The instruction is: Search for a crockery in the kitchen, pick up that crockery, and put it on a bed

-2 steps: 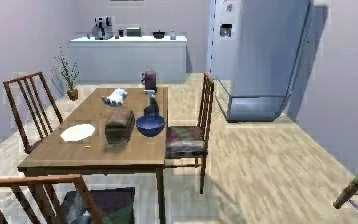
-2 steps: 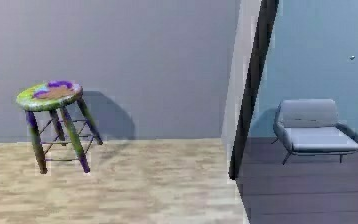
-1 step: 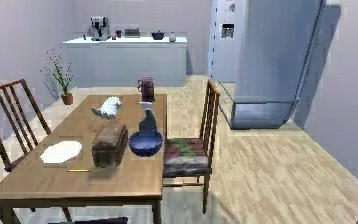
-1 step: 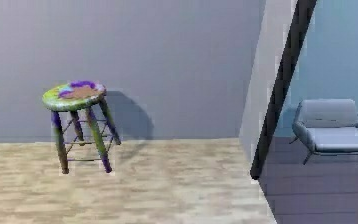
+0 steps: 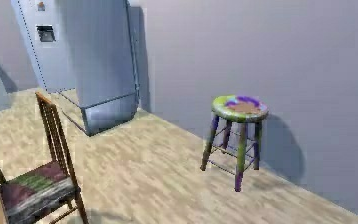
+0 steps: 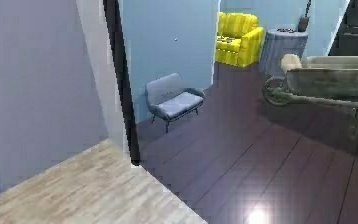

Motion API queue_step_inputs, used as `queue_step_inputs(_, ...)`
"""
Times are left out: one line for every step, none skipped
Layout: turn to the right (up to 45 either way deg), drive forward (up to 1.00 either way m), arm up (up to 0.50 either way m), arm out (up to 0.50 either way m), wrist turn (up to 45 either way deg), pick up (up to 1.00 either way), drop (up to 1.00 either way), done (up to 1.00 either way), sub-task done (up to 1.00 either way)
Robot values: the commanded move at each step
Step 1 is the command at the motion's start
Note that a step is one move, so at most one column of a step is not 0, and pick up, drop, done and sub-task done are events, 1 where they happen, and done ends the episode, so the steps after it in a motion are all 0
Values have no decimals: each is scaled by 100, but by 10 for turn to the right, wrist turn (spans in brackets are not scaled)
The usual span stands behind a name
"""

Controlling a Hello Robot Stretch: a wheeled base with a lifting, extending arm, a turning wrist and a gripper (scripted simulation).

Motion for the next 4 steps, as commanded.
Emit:
queue_step_inputs(450, 0, 0, 0, 0, 0, 0, 0, 0)
queue_step_inputs(420, 0, 0, 0, 0, 0, 0, 0, 0)
queue_step_inputs(0, 10, 0, 0, 0, 0, 0, 0, 0)
queue_step_inputs(-450, 0, 0, 0, 0, 0, 0, 0, 0)
